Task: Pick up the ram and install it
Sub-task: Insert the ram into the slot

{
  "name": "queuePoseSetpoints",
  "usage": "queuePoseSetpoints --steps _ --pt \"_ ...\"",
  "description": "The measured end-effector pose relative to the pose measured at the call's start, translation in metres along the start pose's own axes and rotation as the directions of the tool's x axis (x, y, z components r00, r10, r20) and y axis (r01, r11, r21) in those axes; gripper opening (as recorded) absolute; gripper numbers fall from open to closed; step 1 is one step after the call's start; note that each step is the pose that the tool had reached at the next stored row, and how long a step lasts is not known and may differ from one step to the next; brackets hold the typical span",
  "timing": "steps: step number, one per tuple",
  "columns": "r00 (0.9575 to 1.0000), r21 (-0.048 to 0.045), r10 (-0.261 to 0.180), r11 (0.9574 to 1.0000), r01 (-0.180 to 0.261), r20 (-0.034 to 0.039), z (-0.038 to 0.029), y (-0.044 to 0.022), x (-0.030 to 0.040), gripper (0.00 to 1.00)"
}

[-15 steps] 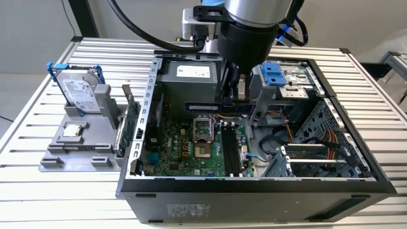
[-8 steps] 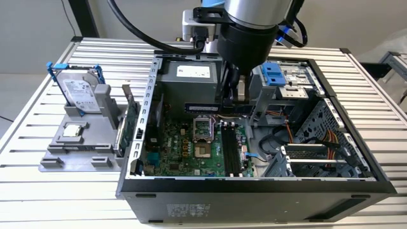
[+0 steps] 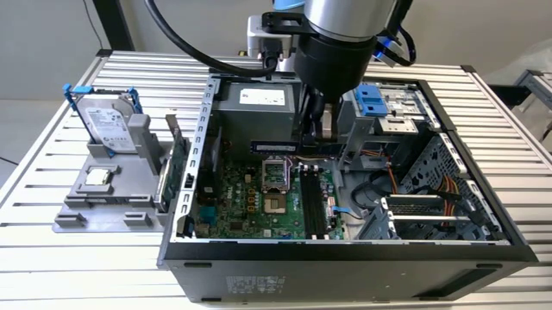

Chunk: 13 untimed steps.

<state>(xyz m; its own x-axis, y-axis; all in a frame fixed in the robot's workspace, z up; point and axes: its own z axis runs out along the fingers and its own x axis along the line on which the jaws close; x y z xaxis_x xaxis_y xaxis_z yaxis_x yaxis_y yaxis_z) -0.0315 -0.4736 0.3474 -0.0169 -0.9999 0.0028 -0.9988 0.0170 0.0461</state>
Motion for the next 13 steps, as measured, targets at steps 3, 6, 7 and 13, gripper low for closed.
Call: queuePoseSetpoints --steps 3,6,7,13 --pt "1.0000 0.0000 0.000 1.0000 0.000 0.0000 0.0008 0.0000 0.0000 0.00" --pt "1.0000 0.0000 0.000 1.0000 0.000 0.0000 0.0014 -0.0001 0.0000 0.00" --pt "1.0000 0.0000 0.000 1.0000 0.000 -0.0001 0.0016 -0.0001 0.0000 0.00" --pt "1.0000 0.0000 0.000 1.0000 0.000 -0.0003 0.0028 -0.0001 0.0000 0.00"
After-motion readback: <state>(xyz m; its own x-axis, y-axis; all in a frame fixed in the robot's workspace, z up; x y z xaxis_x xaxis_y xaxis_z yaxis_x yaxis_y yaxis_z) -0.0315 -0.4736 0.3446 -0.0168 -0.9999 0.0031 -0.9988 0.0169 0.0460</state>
